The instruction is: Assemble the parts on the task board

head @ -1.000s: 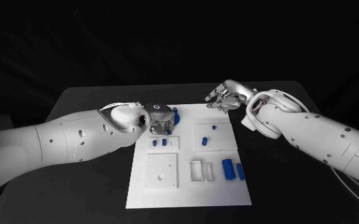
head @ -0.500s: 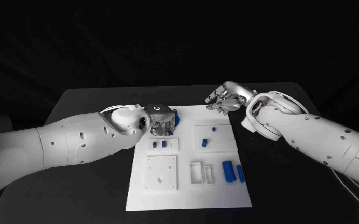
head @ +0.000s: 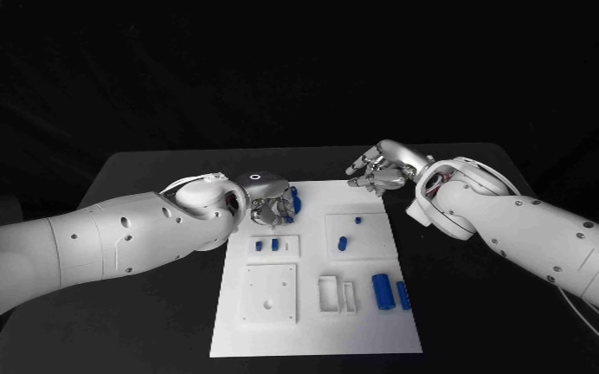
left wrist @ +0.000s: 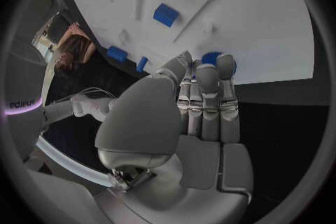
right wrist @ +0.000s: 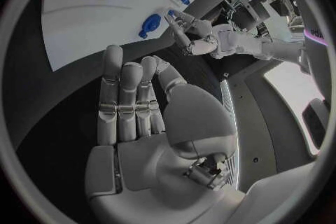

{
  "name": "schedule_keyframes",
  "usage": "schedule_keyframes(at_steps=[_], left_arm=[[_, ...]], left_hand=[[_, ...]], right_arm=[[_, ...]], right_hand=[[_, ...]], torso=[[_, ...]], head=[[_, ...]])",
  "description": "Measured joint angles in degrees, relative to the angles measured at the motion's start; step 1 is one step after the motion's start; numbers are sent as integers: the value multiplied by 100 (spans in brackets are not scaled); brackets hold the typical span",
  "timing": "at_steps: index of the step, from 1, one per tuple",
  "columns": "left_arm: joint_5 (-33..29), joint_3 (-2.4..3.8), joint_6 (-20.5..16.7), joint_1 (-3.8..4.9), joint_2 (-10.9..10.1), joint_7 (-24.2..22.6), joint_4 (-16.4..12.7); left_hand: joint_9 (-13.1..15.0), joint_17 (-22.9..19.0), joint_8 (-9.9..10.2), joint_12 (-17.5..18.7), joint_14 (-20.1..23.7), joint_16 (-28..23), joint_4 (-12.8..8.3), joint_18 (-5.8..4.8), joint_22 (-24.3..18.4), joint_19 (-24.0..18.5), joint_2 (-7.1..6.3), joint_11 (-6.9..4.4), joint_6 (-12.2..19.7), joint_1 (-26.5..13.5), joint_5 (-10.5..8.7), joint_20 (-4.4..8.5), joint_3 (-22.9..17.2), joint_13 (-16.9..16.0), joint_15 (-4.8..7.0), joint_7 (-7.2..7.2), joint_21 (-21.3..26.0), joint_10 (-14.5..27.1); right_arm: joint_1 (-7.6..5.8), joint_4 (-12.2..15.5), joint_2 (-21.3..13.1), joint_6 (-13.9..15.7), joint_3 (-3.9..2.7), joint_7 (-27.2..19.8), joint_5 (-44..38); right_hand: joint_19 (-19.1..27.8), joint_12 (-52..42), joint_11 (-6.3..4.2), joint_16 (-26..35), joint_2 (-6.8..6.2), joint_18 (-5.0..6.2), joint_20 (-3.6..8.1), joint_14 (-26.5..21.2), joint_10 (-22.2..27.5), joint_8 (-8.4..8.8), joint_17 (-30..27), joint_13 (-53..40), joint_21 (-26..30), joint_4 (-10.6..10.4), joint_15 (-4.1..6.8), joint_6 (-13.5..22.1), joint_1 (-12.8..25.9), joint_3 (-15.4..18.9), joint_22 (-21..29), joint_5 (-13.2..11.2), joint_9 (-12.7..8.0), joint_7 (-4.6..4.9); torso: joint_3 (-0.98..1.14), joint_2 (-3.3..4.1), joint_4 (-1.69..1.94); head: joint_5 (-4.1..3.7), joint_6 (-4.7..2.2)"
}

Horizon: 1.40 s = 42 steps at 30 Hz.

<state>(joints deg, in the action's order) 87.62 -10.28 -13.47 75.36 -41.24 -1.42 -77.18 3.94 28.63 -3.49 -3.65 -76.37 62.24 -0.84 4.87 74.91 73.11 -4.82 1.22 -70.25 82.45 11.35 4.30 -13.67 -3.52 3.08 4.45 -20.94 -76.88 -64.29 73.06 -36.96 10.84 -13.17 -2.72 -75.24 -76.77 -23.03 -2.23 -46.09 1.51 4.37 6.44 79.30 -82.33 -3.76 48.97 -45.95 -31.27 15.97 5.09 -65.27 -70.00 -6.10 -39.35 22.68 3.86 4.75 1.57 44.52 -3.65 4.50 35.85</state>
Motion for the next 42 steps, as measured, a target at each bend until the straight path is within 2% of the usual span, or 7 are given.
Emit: schedule_keyframes(at_steps=[4,10,19,29,34,42], left_arm=[[-523,94,-6,2,-62,-44,-32],[-1220,186,4,1,-98,-106,-43],[-2211,231,120,2,-111,-198,94],[-3567,251,561,12,-125,-266,371],[-4098,254,834,28,-140,-279,459],[-4797,256,1310,88,-217,-283,492]], left_hand=[[-1,4,0,0,0,-1,0,0,0,0,21,0,0,-21,0,0,0,0,0,0,1,0],[-2,11,0,0,0,-34,0,0,-1,0,21,0,0,-21,23,0,0,0,0,0,24,0],[-2,18,0,0,1,-58,0,1,4,21,21,22,37,-67,23,-21,0,0,0,3,74,22],[-4,34,0,0,1,-85,-142,0,3,20,102,21,56,-148,56,-21,-19,0,-1,24,132,21],[-5,34,0,0,1,-85,-189,1,2,20,106,22,56,-152,56,-21,-15,0,-1,24,155,21],[-6,34,0,0,1,-106,-220,1,2,20,134,21,57,-180,56,-21,16,0,-1,24,178,21]], right_arm=[[0,42,-21,9,0,-3,28],[2,80,-61,34,1,-13,54],[15,241,-100,198,1,-110,33],[44,592,-120,549,16,-371,-375],[49,721,-105,698,68,-486,-694],[27,814,29,852,231,-610,-1236]], right_hand=[[0,0,0,0,0,0,0,0,0,0,0,0,0,0,0,0,0,0,0,0,0,0],[0,0,0,0,0,0,0,0,0,0,2,0,0,0,0,0,0,0,1,0,0,0],[-22,0,0,0,0,0,-21,21,0,0,16,-5,48,0,20,0,0,0,-85,36,0,0],[-42,-39,-9,-3,-124,0,-1,21,-16,0,100,-71,47,24,20,-13,-124,-171,-299,40,0,-13],[-42,-62,-3,-26,-175,1,-1,21,-22,0,137,-94,47,17,20,-17,-175,-207,-405,40,0,-16],[-42,-154,-2,-83,-229,1,-1,20,-22,0,232,-180,47,32,20,-17,-196,-222,-608,40,0,-16]], torso=[[0,0,1],[3,1,1],[3,1,-2],[7,3,2],[5,3,1],[3,2,1]], head=[[12,-16],[47,-49],[74,-99],[65,-133],[64,-141],[62,-157]])
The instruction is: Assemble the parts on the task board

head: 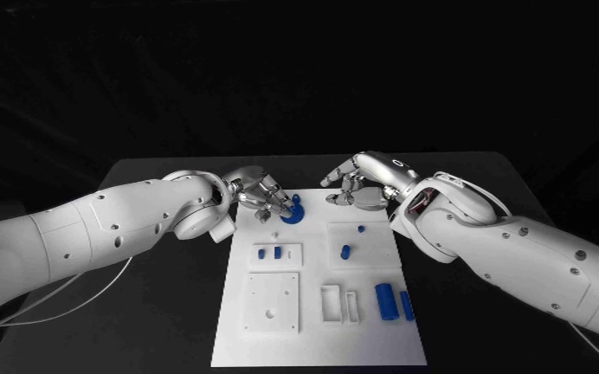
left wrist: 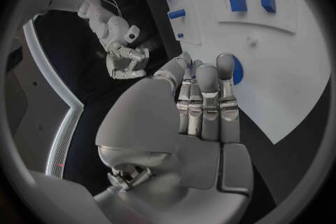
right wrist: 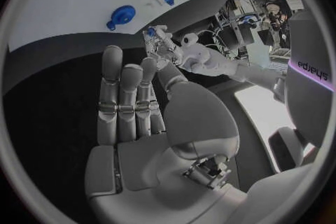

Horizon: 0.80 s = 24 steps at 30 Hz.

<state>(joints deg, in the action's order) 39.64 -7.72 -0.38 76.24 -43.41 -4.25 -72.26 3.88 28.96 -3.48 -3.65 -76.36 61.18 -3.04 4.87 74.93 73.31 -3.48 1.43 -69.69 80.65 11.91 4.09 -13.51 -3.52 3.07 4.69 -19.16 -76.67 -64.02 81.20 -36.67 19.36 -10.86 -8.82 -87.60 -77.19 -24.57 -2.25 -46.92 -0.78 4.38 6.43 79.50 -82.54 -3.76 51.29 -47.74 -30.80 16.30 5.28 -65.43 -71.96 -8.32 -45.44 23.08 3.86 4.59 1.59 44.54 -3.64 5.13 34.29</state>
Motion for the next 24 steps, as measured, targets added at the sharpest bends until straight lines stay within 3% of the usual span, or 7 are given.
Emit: schedule_keyframes(at_steps=[8,11,18,24], left_arm=[[-382,3,452,86,-88,10,-63],[-442,3,592,113,-109,18,-93],[-495,4,811,143,-133,46,-149],[-476,4,943,150,-130,68,-178]], left_hand=[[0,-1,0,0,0,0,-32,-1,-1,0,23,21,34,-23,0,0,1,0,0,3,2,21],[0,-1,0,0,0,0,-32,-1,-1,0,23,21,41,-23,0,0,1,0,0,1,2,21],[0,-1,0,0,0,0,-48,-1,-1,0,23,21,41,-23,0,0,17,0,0,1,22,21],[0,-2,0,0,21,0,-65,-1,-2,-1,23,21,41,-23,0,0,-1,0,-21,1,21,21]], right_arm=[[-138,-48,215,57,319,-51,-472],[-161,-90,288,61,407,-60,-601],[-182,-159,438,75,502,-71,-798],[-187,-184,507,101,521,-77,-889]], right_hand=[[-22,-173,1,-55,-67,0,21,0,0,0,131,-150,21,0,0,0,-68,0,-162,0,0,0],[-22,-282,-13,-72,-67,0,21,0,21,0,198,-229,21,8,0,1,-67,-22,-220,0,-5,1],[-22,-380,-40,-111,-90,0,21,0,86,0,326,-261,42,14,0,141,-91,-48,-327,0,-18,15],[-61,-445,-40,-139,-120,0,21,0,86,0,425,-261,75,-3,0,163,-120,-155,-427,-44,-18,21]], torso=[[-4,1,3],[-4,2,4],[-3,3,10],[-5,3,4]], head=[[13,-14],[23,-8],[35,24],[44,39]])
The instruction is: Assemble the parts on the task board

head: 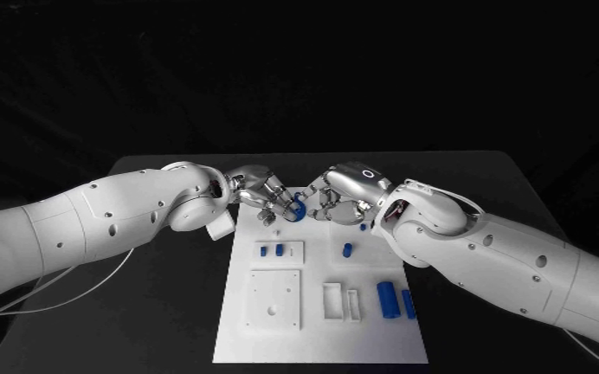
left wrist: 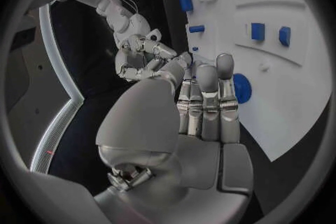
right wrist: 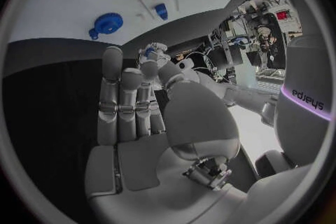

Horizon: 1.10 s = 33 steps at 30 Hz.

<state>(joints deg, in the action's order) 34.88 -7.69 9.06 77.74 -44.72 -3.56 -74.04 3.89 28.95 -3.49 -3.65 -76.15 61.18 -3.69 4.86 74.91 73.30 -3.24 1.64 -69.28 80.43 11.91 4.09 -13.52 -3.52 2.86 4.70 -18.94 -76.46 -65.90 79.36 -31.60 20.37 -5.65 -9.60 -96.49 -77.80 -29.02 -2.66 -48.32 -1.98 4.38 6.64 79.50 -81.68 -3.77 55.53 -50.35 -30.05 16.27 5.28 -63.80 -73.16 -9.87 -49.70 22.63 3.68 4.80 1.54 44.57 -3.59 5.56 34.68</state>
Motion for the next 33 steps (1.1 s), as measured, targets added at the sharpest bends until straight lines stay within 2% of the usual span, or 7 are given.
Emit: schedule_keyframes(at_steps=[17,25,33], left_arm=[[56,0,252,6,18,29,-14],[58,0,303,7,21,34,-7],[58,0,344,7,29,38,-2]], left_hand=[[-1,-1,0,0,0,-22,-16,0,4,0,22,0,0,-22,23,0,16,0,0,0,0,0],[-2,-1,0,0,0,-22,-31,0,3,0,22,0,0,-22,23,0,32,0,0,0,0,0],[-2,-2,0,0,0,-22,-31,0,3,0,22,0,0,-22,23,0,31,0,0,0,0,0]], right_arm=[[-3,-73,120,-1,97,-74,-87],[-3,-82,124,-17,121,-120,-88],[-2,-99,140,-54,146,-162,-88]], right_hand=[[0,-156,26,-132,-30,0,0,17,25,0,213,-73,63,3,17,-8,30,-99,-200,-119,1,-8],[1,-249,22,-195,-52,0,-1,17,80,0,341,-138,95,3,17,-240,7,-98,-321,-273,1,-65],[1,-289,34,-195,-50,0,-1,16,89,0,388,-140,126,3,16,-294,5,-98,-417,-313,1,-67]], torso=[[8,0,-5],[7,-1,-5],[5,-1,-4]], head=[[-18,43],[-16,47],[-16,52]])
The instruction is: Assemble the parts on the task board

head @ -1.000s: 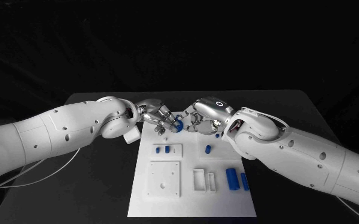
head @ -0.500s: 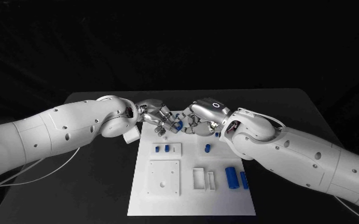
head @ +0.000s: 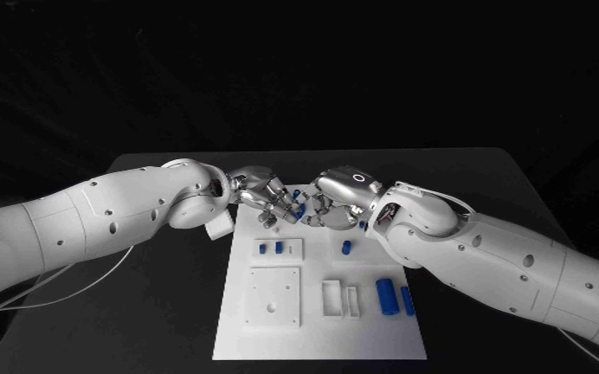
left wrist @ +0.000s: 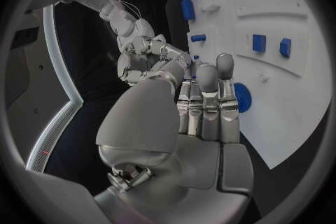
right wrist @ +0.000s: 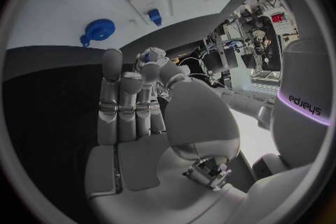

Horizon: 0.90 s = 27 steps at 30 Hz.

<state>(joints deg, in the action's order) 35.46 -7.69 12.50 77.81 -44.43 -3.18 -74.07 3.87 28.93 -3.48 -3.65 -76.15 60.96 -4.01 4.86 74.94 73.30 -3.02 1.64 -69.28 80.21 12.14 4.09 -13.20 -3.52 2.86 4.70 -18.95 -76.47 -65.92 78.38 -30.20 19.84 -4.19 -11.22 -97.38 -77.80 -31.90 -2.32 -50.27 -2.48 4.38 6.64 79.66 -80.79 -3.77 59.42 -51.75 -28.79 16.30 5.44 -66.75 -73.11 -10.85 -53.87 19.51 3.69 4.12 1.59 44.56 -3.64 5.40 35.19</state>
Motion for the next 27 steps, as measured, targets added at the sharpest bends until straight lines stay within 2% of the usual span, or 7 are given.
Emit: schedule_keyframes(at_steps=[11,12,16,27], left_arm=[[0,0,64,0,14,7,2],[0,0,70,0,15,9,2],[0,0,96,0,17,18,2],[0,-3,164,-1,17,54,1]], left_hand=[[-1,5,0,0,0,0,-32,0,-1,0,23,0,0,-23,0,0,0,0,0,0,0,0],[-1,5,0,0,0,0,-31,0,-1,0,23,0,0,-23,0,0,0,0,0,0,0,0],[-2,5,0,0,0,0,-31,-1,-1,0,23,0,1,-23,0,0,0,0,0,0,0,0],[1,4,2,0,0,0,-47,-2,-2,0,23,0,2,-23,0,0,16,0,0,0,0,0]], right_arm=[[2,-34,47,-44,33,-47,3],[2,-40,51,-47,38,-50,3],[2,-60,60,-57,48,-64,4],[0,-80,75,-57,63,-94,5]], right_hand=[[0,-23,-4,-22,44,0,0,-1,3,0,48,0,40,0,-1,-46,-43,0,-84,-64,0,-6],[0,-25,-9,-22,44,0,0,-1,39,-1,50,0,63,0,-1,-88,-43,0,-94,-88,0,-39],[1,-23,-35,-21,44,0,0,-1,96,0,61,-4,67,4,-1,-135,-44,-4,-120,-123,1,-26],[1,-67,-35,-49,74,0,0,-1,96,2,105,-18,117,0,-1,-346,-74,-189,-229,-377,7,-52]], torso=[[-4,-2,3],[-4,-2,3],[-4,-2,4],[-2,-2,0]], head=[[16,4],[17,4],[24,5],[30,13]])
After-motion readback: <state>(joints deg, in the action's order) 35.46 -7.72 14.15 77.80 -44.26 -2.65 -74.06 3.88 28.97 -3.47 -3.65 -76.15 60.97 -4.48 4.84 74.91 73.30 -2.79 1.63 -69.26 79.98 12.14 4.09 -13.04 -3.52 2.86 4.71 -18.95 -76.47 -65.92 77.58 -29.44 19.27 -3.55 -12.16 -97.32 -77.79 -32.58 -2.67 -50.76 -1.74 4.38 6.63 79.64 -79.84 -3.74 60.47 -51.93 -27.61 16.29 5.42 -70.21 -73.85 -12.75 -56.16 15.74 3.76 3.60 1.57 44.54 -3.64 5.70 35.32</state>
